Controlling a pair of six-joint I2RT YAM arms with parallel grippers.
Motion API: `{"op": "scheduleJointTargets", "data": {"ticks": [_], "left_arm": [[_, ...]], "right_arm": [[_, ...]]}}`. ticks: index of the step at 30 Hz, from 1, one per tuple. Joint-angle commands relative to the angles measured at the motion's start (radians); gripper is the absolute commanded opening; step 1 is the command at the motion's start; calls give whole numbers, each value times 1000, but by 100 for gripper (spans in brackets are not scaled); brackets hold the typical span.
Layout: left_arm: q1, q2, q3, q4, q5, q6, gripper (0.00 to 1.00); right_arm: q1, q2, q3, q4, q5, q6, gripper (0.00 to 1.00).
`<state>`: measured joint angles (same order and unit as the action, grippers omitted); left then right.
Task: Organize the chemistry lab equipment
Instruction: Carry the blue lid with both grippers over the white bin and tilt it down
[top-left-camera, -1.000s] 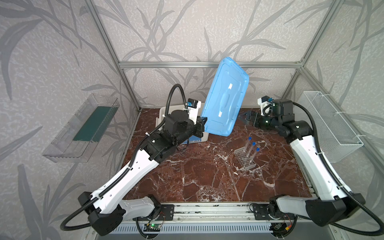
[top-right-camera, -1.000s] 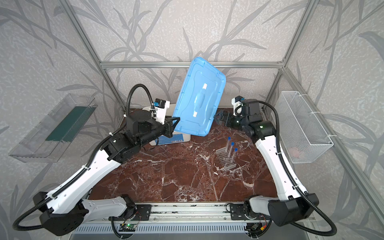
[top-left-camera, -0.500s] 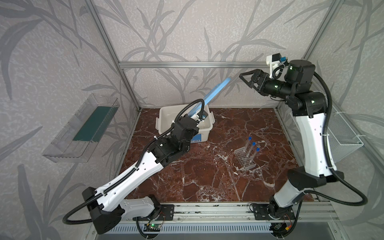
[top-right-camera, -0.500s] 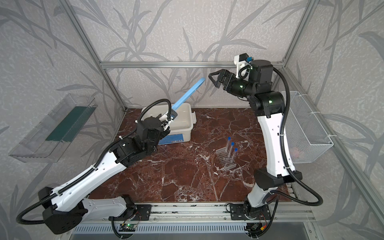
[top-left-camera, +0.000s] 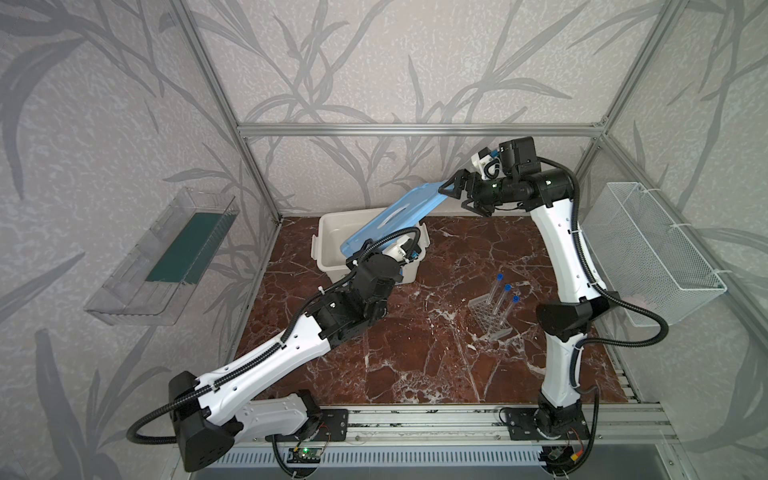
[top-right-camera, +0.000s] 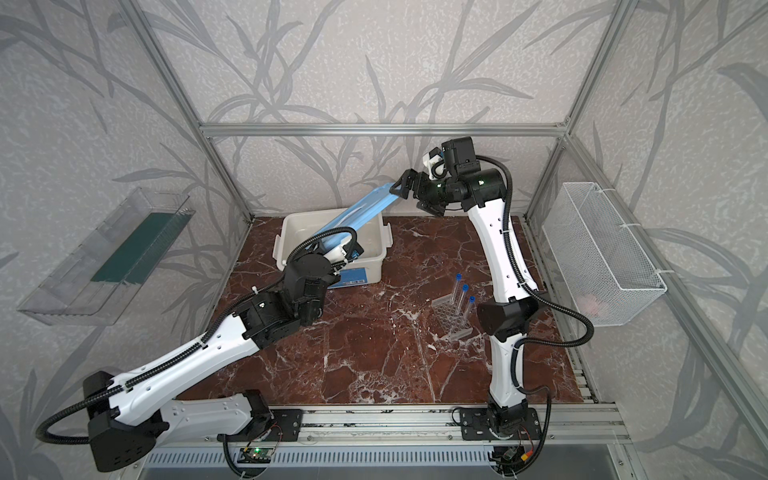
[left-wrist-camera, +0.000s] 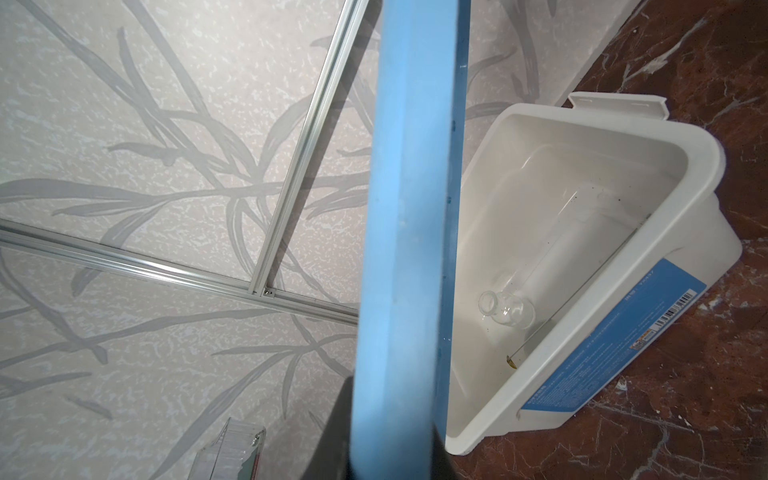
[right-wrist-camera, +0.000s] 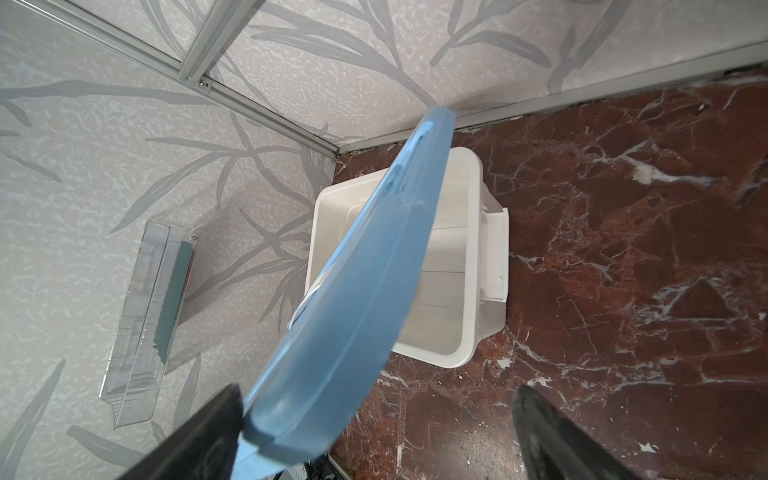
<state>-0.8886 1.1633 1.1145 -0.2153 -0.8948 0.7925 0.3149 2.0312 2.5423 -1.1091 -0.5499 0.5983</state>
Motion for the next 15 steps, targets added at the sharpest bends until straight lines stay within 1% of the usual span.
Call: {"op": "scheduleJointTargets", "data": {"ticks": [1,7,10,12,15], "left_arm": [[-13,-47,-21,86,-39,13,0],[-35,-68,-78,80,-62,4,0],[-48,-71,-99,85,-65,-11,0],[-57,-72,-117,94,-56,-31,3],[-68,-58,-142,99,-59,-69,12]], "right_arm": [[0,-73,-136,165,-62,28,91],[0,-122,-356,355,-97,111,67],[0,-142,-450,445,-103,154,59],[1,-155,-518,519,-110,193,56],[1,-181,-617,622,-92,244,51]]}}
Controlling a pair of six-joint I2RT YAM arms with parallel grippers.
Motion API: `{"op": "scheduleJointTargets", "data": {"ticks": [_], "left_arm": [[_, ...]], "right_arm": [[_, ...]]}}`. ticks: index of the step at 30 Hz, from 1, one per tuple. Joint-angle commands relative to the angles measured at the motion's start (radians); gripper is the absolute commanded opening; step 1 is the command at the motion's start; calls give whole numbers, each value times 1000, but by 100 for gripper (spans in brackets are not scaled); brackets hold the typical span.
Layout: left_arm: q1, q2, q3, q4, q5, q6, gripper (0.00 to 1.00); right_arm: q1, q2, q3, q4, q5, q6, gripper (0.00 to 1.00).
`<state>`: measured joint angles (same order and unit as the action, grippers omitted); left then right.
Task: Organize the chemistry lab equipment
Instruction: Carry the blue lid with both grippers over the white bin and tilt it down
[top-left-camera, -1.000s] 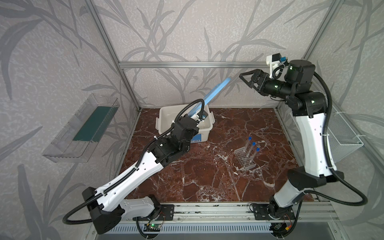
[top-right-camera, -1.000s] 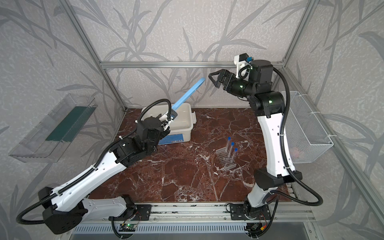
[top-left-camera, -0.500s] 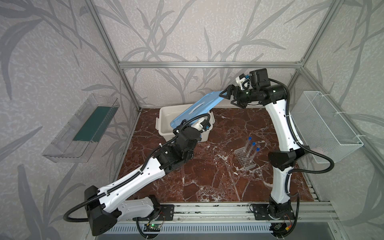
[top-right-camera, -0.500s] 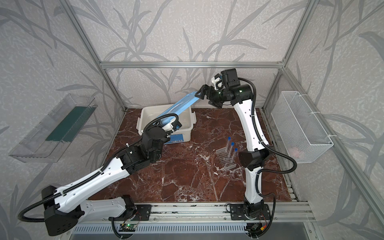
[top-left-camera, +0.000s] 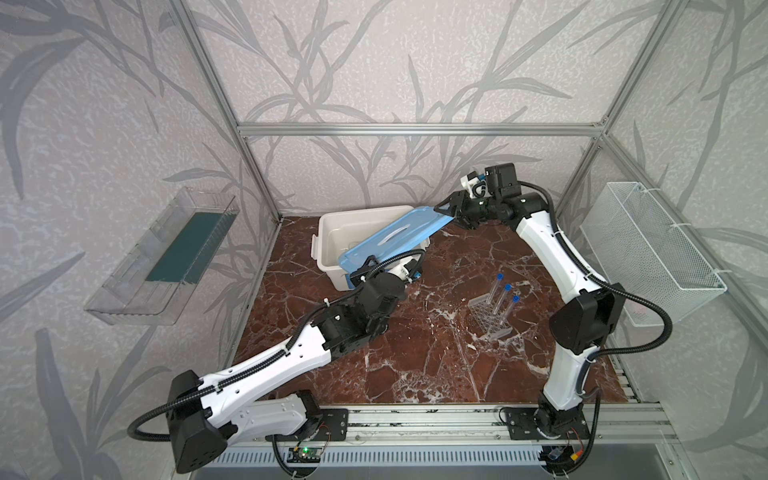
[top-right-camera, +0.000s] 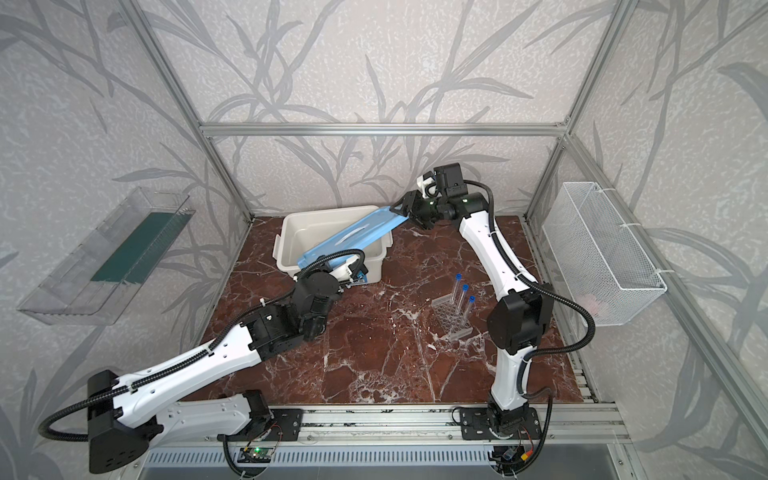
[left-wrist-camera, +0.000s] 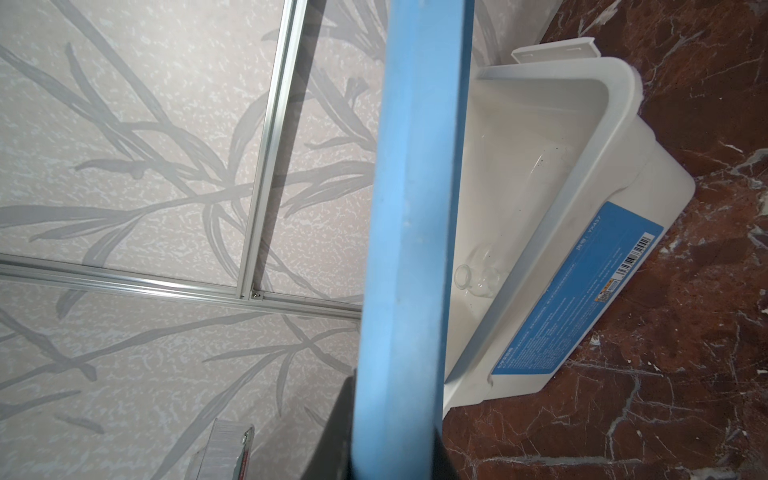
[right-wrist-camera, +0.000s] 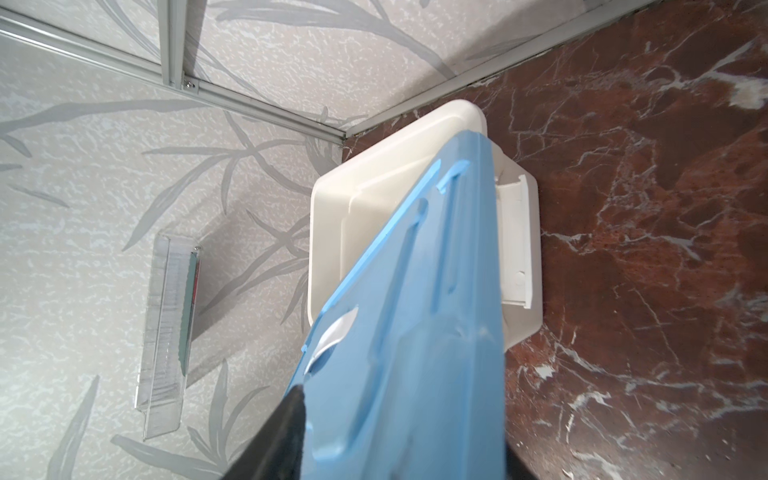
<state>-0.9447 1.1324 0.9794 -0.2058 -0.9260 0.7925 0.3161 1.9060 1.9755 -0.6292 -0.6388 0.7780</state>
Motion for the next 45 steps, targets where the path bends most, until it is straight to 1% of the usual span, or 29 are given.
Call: {"op": "scheduleJointTargets", "data": {"ticks": [1,3,5,9,13,16,17,19,22,25,28,31,34,37,40,42,45], "left_arm": [[-17,-18,-16,92,-32,-81,17],[-20,-2,-24,96,-39,-116,23],[-21,6,-24,71,-32,-178,28],[-22,-8,-19,-10,20,-334,37],[-20,-26,-37,-42,70,-482,41],[-18,-29,-71,-41,97,-667,44],[-19,-28,-84,-32,113,-703,45],[-17,-19,-117,2,112,-757,46],[-2,-7,-123,-14,121,-828,52],[11,-16,-147,-7,163,-866,61],[41,-25,-161,-9,184,-914,64],[78,-28,-156,-42,206,-961,65],[109,-40,-158,-61,217,-981,65],[154,-52,-175,-70,253,-1017,65],[164,-74,-209,-53,280,-1035,65],[170,-84,-223,-43,275,-1035,66],[195,-76,-204,-81,252,-1056,66]], "right_arm": [[2,-65,-87,176,9,79,50],[3,-77,-143,234,21,105,48],[4,-82,-189,279,22,128,47],[5,-82,-236,291,32,118,45],[5,-84,-289,329,41,125,43],[7,-77,-336,381,32,156,42],[8,-76,-351,394,34,164,41],[10,-77,-372,403,48,168,41],[14,-79,-385,396,64,158,41],[17,-79,-386,374,82,141,41],[20,-74,-402,382,92,142,41],[26,-65,-415,388,108,144,41],[31,-57,-427,388,124,141,41],[35,-34,-423,391,122,142,41],[41,-19,-421,393,123,143,42],[47,-12,-422,393,135,141,42],[58,9,-403,392,143,142,42]]}}
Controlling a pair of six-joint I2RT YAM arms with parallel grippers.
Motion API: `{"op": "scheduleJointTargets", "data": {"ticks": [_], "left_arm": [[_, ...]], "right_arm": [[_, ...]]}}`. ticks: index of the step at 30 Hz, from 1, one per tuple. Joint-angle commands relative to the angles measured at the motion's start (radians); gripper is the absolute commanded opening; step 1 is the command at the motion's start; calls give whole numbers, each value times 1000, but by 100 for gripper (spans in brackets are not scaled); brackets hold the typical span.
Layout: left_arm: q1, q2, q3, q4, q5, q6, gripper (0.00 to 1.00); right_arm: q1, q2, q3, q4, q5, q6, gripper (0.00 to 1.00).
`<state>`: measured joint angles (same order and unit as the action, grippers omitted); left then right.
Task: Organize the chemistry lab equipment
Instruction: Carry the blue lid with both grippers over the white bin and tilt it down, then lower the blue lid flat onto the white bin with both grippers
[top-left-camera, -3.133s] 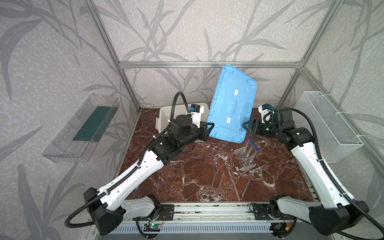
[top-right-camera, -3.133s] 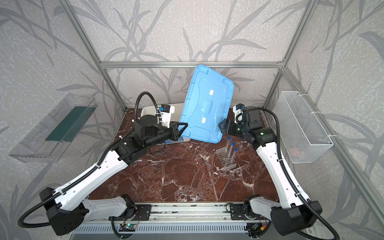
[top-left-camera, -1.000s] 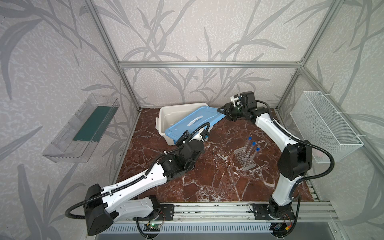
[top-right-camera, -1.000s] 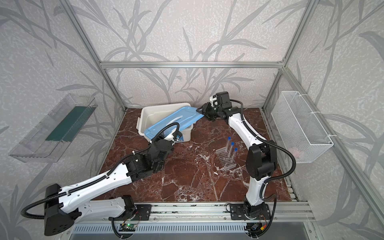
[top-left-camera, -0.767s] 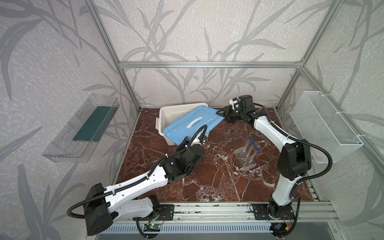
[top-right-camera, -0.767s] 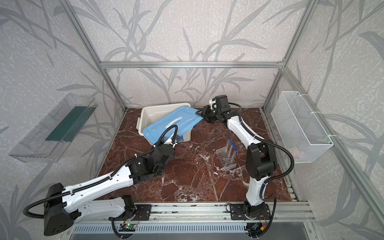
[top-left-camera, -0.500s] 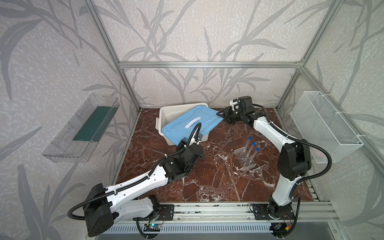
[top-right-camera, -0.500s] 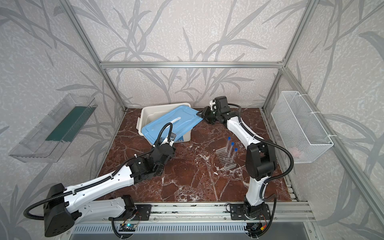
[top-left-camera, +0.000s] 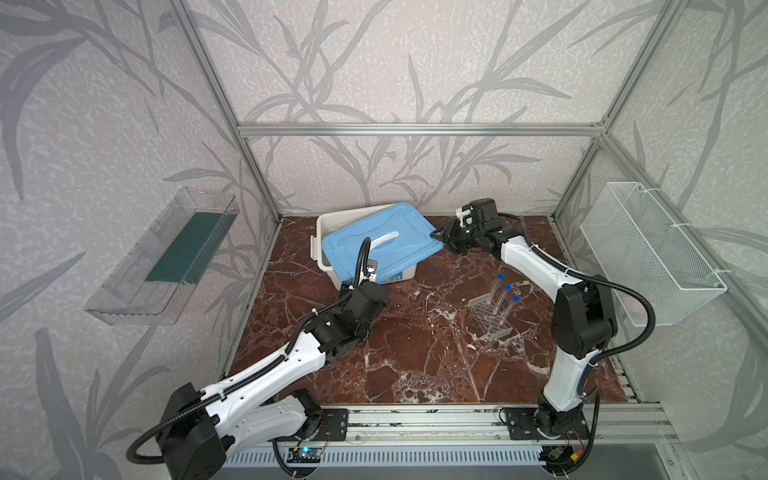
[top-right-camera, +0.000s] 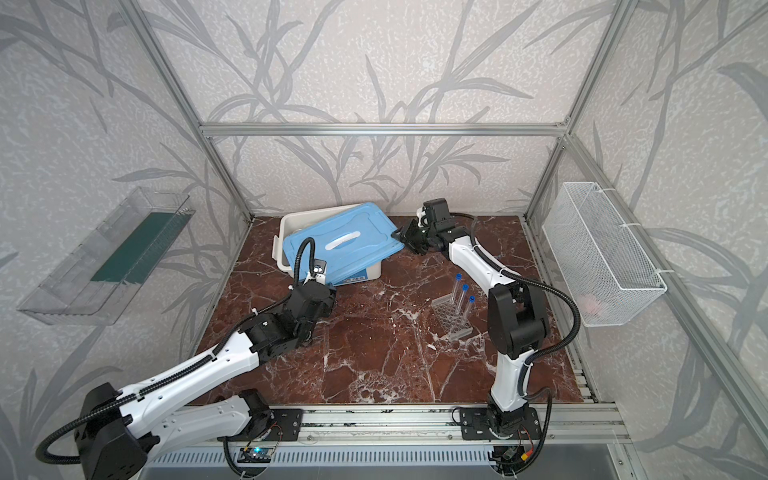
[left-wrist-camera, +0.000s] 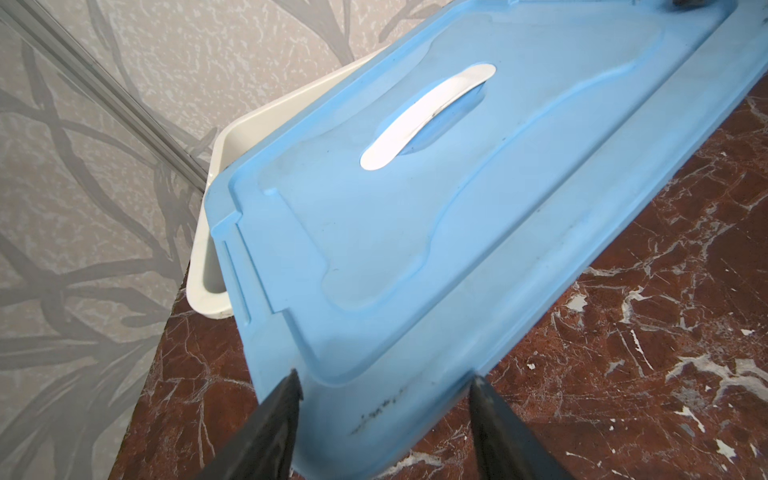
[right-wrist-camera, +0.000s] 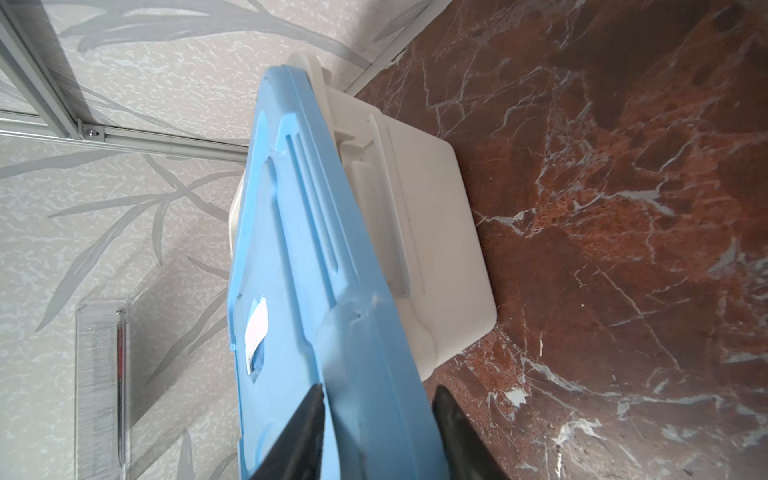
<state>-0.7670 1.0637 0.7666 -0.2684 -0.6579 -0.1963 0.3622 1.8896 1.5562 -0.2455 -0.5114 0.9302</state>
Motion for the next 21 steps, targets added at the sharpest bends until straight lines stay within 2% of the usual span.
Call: {"op": "scheduleJointTargets", "data": {"ticks": [1,13,21], "left_arm": [[26,-3,16,-26,-19,-69,66],[78,64,94,-85,-109,-109,71],[183,66,129,-99,-43,-138,73]], "right_arm": [[16,35,26,6,14,-12,42],[48,48,4,28,42,-7,43],[91,98,62,-7,59,-31,44]]}}
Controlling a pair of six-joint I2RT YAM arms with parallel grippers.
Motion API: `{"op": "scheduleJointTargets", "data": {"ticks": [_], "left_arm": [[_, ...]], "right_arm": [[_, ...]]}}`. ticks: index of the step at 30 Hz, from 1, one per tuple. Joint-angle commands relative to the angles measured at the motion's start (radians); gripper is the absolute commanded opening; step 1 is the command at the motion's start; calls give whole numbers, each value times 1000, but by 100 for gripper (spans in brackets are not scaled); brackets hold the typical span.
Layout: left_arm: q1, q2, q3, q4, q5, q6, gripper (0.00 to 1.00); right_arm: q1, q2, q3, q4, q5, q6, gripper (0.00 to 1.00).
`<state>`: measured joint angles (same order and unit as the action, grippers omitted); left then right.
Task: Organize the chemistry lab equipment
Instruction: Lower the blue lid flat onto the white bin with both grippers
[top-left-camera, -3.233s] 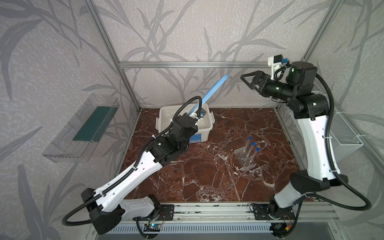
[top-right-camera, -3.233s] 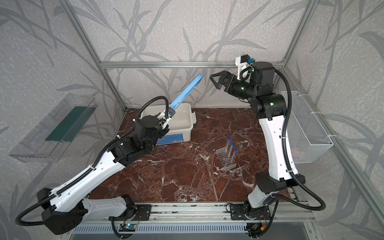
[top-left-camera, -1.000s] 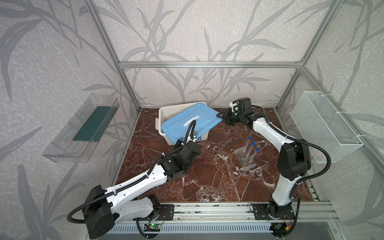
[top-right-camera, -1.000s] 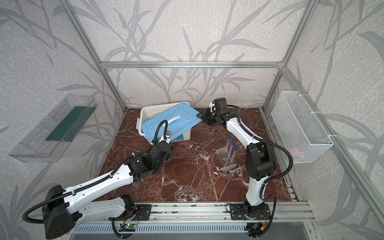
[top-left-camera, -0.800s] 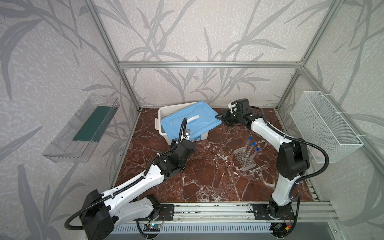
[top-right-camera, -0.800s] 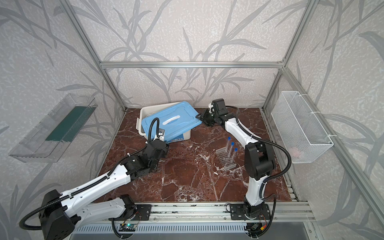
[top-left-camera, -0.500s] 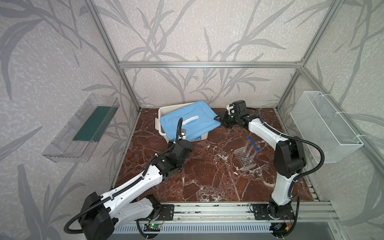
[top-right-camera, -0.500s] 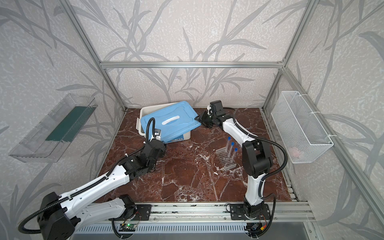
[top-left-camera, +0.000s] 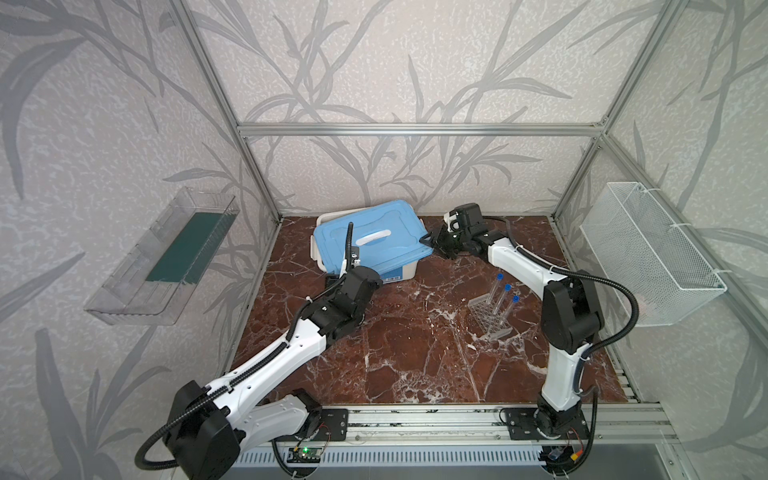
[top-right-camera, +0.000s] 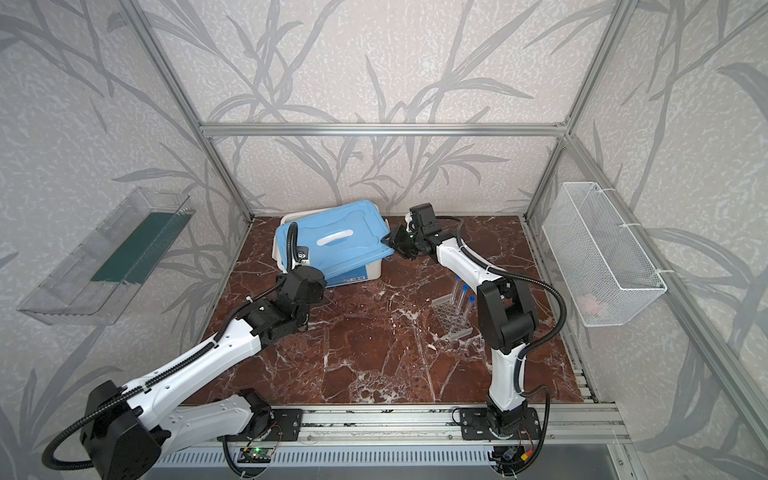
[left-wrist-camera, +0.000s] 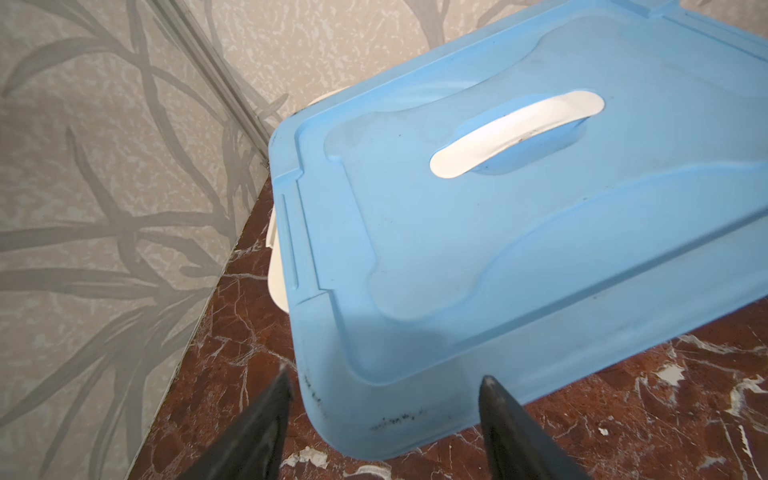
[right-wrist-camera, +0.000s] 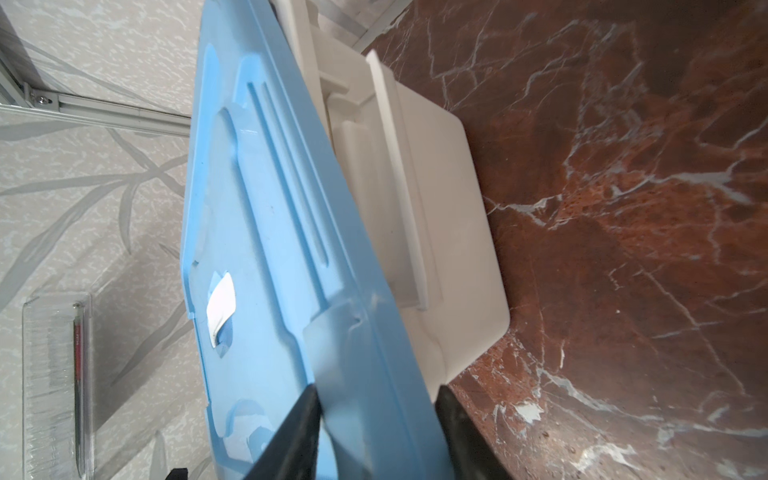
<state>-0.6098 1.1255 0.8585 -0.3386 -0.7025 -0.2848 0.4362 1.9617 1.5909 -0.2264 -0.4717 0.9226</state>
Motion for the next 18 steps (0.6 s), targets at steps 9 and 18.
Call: {"op": "scheduleJointTargets", "data": {"ticks": [9,18], "left_arm": [[163,82,101,-11,97,-35,73],[287,119,225,-38,255,-54,79]], "right_arm": [[21,37,55,-55,41,-42,45],[24,47,79,-105,77,-69,50]]}}
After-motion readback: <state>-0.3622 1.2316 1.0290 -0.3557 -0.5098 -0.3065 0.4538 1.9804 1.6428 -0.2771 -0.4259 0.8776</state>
